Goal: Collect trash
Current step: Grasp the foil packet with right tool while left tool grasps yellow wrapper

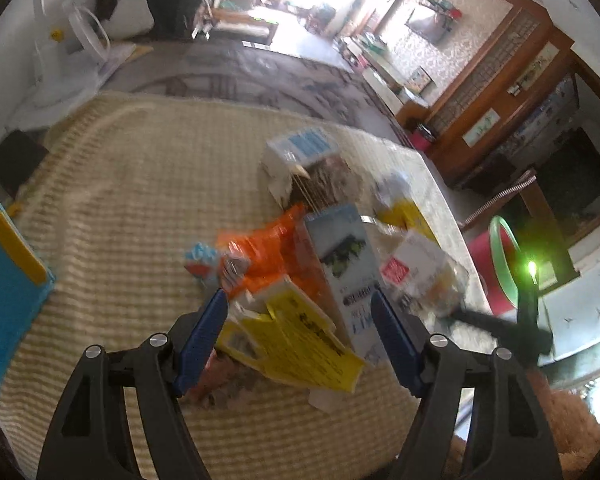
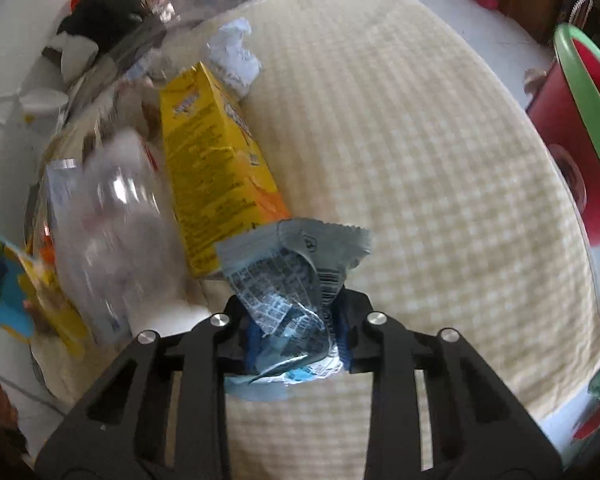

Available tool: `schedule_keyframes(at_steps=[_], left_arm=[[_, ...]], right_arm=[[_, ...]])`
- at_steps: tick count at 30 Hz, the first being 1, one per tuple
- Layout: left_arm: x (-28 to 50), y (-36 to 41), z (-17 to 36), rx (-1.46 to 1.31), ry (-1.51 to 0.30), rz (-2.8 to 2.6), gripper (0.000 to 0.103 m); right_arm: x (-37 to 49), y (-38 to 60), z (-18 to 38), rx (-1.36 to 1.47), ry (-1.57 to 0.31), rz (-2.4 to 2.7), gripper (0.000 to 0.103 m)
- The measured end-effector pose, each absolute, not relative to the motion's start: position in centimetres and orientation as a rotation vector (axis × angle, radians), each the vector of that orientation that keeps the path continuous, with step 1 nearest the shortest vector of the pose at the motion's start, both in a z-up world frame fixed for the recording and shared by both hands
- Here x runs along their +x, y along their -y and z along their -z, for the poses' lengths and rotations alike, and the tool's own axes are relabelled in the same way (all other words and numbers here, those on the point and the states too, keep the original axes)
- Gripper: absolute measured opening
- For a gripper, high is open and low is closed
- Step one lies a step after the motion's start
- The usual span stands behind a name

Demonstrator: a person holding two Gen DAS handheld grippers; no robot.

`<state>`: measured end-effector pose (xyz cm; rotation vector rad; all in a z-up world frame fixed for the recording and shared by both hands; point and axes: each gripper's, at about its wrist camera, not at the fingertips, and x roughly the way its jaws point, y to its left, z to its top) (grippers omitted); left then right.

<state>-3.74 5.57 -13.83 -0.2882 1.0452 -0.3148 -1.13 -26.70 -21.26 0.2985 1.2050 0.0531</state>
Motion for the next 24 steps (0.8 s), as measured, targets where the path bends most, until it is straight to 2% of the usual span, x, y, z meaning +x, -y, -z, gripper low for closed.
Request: schedule_keyframes(at_steps=[7,12,17,19,21,24], left_arm=[[-4.6,-3.9,16.4,-0.320,-1.174,0.366,0.068],[-3.2,-4.0,20.0,-0.400,-1.304,0.275,0.071],[-1.5,-2.9,21.6,-0.448,-1.304,0.268,0.072],[-0.9,-2.3,22.1,-0.458,-1.309,0.269,0.069],[-0.7,-1.9,21.9,-0.446,-1.298,0.270,0.041],[-0.6,-1.5,21.3,-0.443,-1.282,0.284,0.037]], right_arm=[[1.4,24.6,19.6,0.243,-1.150,-0.084,0.029],[1.6,23.5,19.4,0.239,-1.150,-0.097,0.029],[0.8,23.6,19.0,0.244,-1.145,-0.106,0.029],[0.6,23.3,18.7,0.244,-1.140,-0.114,0.029],[0.5,23.1,18.2,0.240,-1.125,-0.123,0.029],[0.1,23.1,16.7,0.230,-1.078,-0.125,0.029]])
